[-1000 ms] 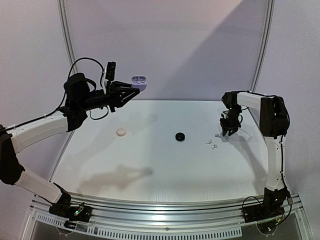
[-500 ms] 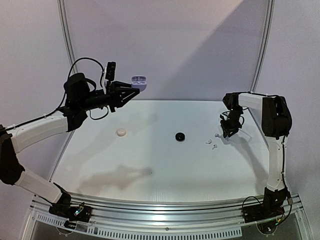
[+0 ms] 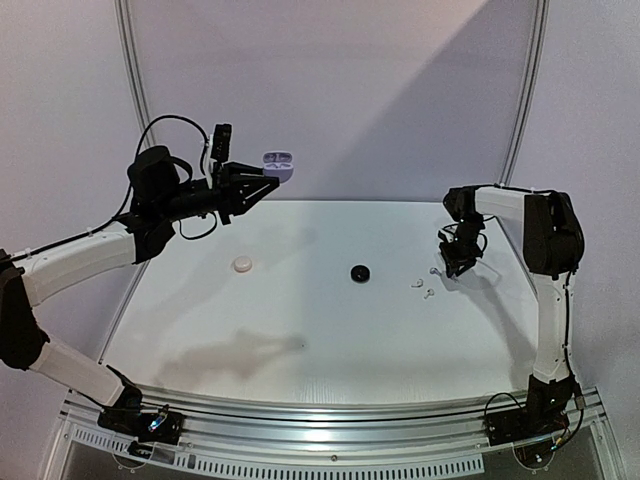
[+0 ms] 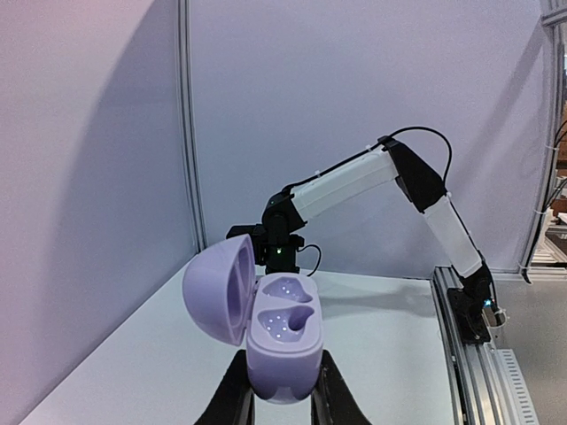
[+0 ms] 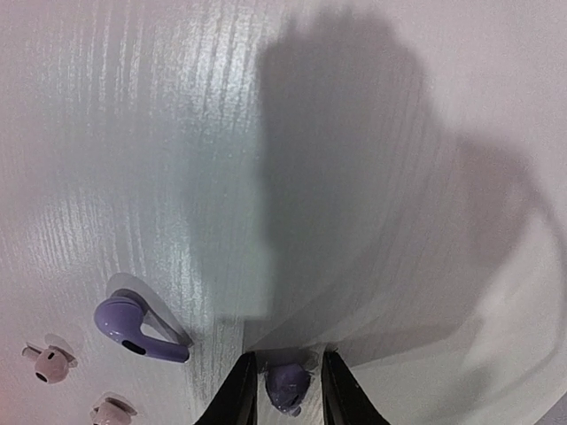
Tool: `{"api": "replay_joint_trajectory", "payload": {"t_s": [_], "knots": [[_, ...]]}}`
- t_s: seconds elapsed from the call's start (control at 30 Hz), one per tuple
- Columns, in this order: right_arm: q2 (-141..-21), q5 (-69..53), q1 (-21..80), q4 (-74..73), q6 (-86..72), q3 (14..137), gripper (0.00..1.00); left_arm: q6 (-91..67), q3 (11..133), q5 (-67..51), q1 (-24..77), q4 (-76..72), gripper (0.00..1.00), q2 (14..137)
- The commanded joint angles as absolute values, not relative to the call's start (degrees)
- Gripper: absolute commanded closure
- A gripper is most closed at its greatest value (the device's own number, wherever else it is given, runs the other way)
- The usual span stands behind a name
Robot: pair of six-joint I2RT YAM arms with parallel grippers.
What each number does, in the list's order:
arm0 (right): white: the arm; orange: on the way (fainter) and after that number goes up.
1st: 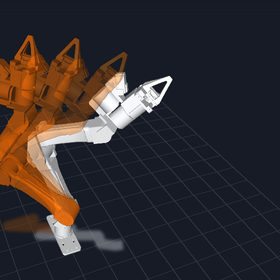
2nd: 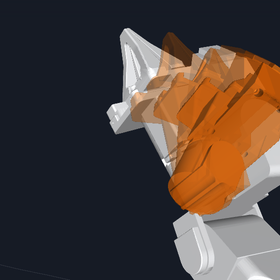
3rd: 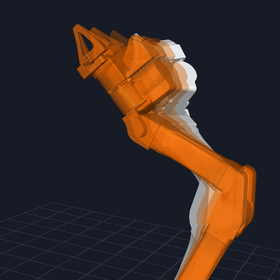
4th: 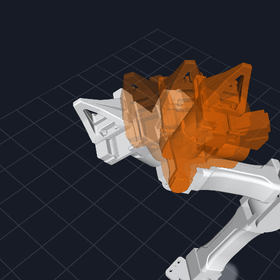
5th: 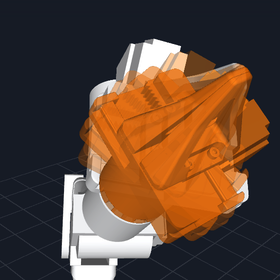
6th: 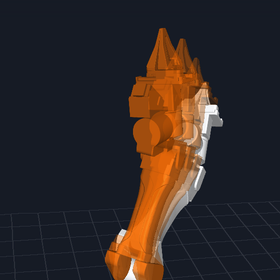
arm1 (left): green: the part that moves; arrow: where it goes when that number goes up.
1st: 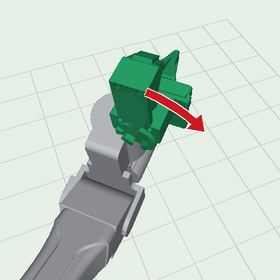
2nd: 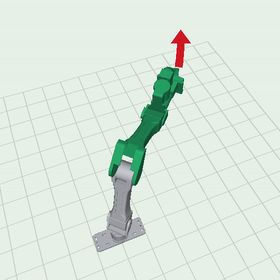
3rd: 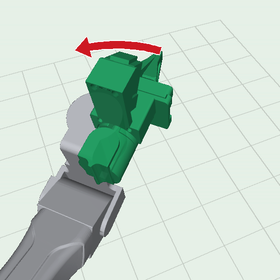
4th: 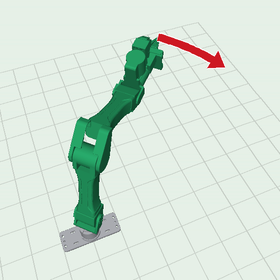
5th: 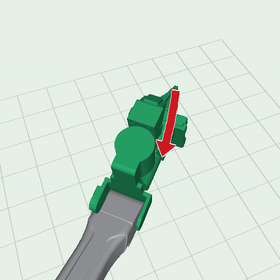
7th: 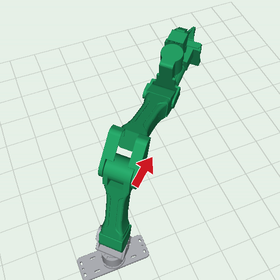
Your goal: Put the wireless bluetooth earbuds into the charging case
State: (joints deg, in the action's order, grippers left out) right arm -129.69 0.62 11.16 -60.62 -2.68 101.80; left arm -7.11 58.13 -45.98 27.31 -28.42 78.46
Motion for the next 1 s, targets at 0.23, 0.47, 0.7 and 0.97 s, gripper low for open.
{"api": "replay_joint_trajectory", "payload": {"t_s": [0.23,0.47,0.7,0.97], "knots": [[-132.6,-1.6,12.4,-65.8,-4.0,99.0,0.72,-6.5,57.8,-45.9,27.0,-28.6,1.00,78.9],[-132.0,-1.3,12.5,-65.1,-4.8,98.9,0.81,-6.4,57.7,-45.9,27.0,-28.7,1.00,79.0],[-130.8,-1.1,12.6,-64.9,-6.1,100.8,0.86,-6.0,57.5,-45.5,27.0,-28.7,1.00,78.8],[-121.0,-3.8,12.6,-60.7,-9.5,105.0,0.90,-5.5,57.4,-43.6,26.9,-31.0,1.00,78.9]]}}
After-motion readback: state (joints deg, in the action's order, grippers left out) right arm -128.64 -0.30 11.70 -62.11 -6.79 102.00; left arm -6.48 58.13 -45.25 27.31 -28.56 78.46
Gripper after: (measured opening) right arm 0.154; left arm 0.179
